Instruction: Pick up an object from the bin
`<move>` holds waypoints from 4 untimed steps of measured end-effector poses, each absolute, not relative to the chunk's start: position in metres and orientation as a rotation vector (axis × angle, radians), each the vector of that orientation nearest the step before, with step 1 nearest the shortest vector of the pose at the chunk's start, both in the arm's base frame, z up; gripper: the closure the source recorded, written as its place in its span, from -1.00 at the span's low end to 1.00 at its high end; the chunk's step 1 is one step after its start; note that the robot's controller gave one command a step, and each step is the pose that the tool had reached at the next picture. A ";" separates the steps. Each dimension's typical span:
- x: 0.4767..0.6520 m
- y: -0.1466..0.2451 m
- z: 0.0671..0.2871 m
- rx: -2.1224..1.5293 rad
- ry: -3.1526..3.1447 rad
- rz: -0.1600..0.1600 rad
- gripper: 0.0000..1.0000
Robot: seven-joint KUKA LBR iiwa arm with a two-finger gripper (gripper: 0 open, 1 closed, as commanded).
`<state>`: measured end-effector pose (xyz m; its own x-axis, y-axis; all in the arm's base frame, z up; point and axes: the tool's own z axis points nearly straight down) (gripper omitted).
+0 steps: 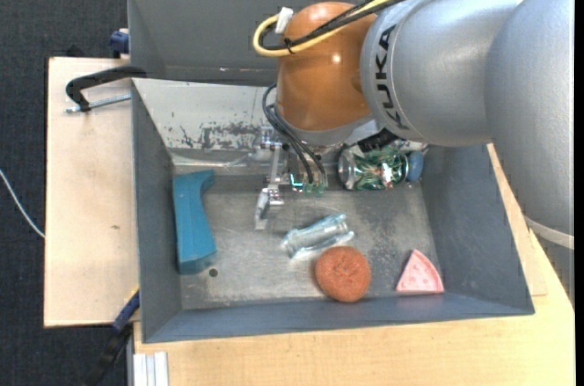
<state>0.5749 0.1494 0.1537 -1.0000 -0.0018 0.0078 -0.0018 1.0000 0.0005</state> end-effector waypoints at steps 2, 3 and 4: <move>0.566 0.122 0.131 0.120 -3.146 -0.006 -1.00; 0.559 0.101 0.146 0.060 -3.132 0.001 -1.00; 0.550 0.090 0.170 -0.080 -3.151 -0.004 -1.00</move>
Offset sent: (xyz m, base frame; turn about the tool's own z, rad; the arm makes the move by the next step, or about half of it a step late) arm -0.0337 -0.0890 -0.0795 -0.1919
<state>0.5503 0.0895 0.1700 -0.9987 0.0506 -0.0106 0.0506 0.9987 0.0031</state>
